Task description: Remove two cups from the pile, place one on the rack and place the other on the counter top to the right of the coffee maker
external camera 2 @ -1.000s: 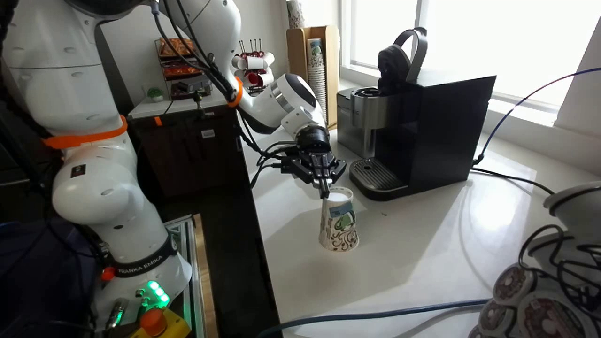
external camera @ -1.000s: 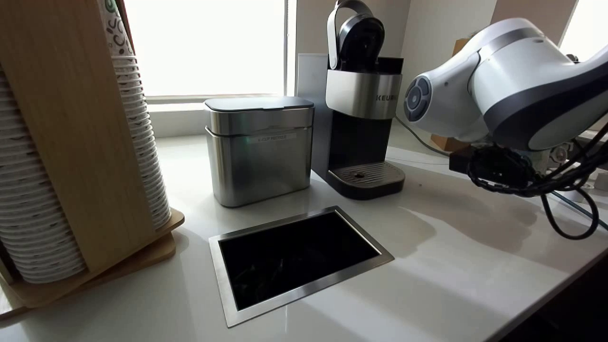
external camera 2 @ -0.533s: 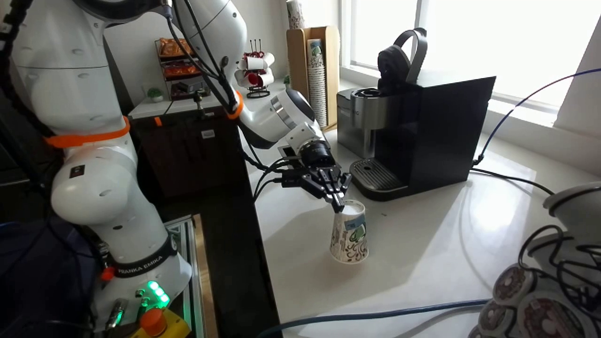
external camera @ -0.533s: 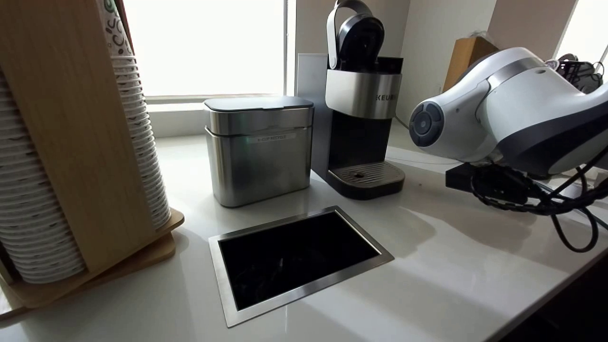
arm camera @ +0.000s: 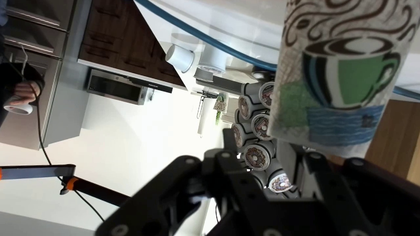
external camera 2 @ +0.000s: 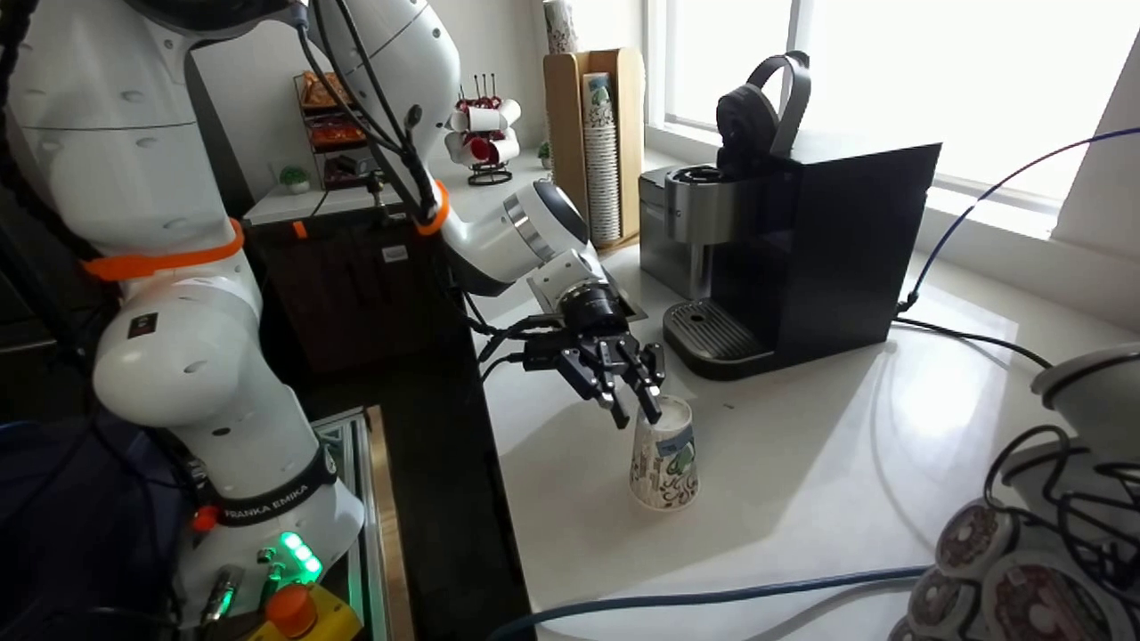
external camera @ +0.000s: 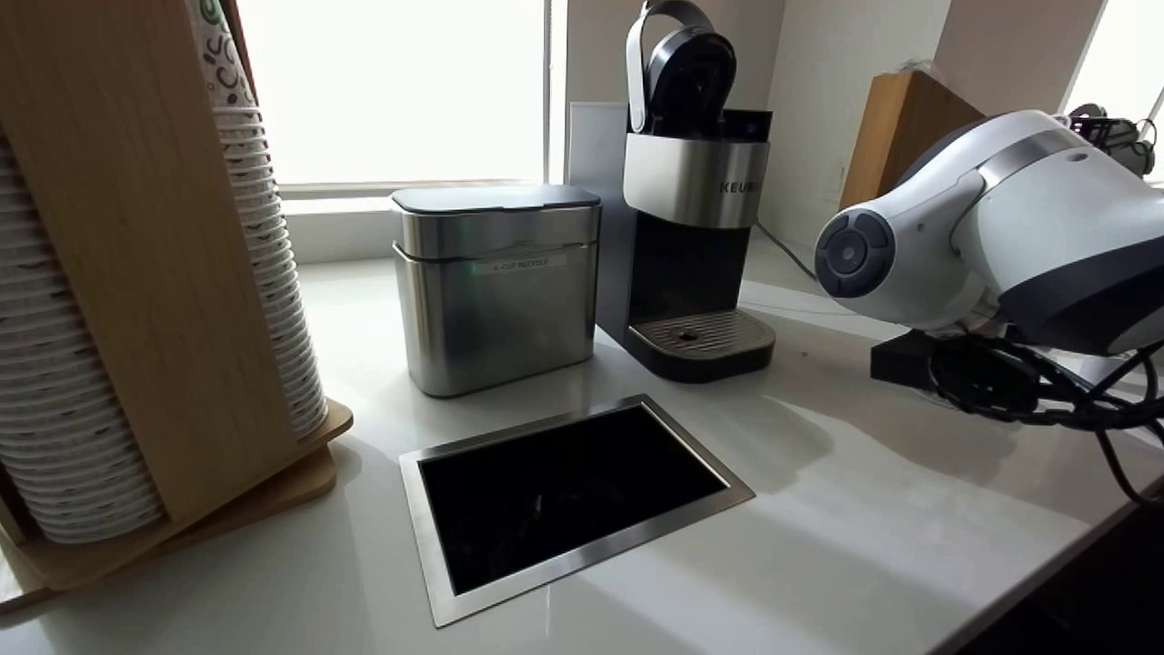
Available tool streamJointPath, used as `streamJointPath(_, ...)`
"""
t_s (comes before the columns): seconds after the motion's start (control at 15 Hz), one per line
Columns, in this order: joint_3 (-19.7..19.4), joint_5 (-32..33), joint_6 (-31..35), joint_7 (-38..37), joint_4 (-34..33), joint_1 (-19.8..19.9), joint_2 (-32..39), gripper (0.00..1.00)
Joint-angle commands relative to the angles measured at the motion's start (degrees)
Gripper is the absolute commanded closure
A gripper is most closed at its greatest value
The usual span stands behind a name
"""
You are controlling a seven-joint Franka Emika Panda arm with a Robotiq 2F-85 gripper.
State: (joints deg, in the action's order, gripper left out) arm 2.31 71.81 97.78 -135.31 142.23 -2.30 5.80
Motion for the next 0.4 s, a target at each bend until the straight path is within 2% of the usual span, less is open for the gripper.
streamJointPath(0.0, 1.4, -0.4, -3.0, -2.3, 4.6, -1.4, -6.8, 0.27)
streamJointPath(0.2, 4.5, -2.1, -10.2, -5.7, 7.2, -4.2, -13.3, 0.05)
streamJointPath(0.27, 2.8, -0.6, -7.7, -3.0, 3.2, -2.4, -7.2, 0.23)
streamJointPath(0.33, 3.6, -1.1, -9.4, -3.5, 4.0, -3.4, -9.1, 0.15)
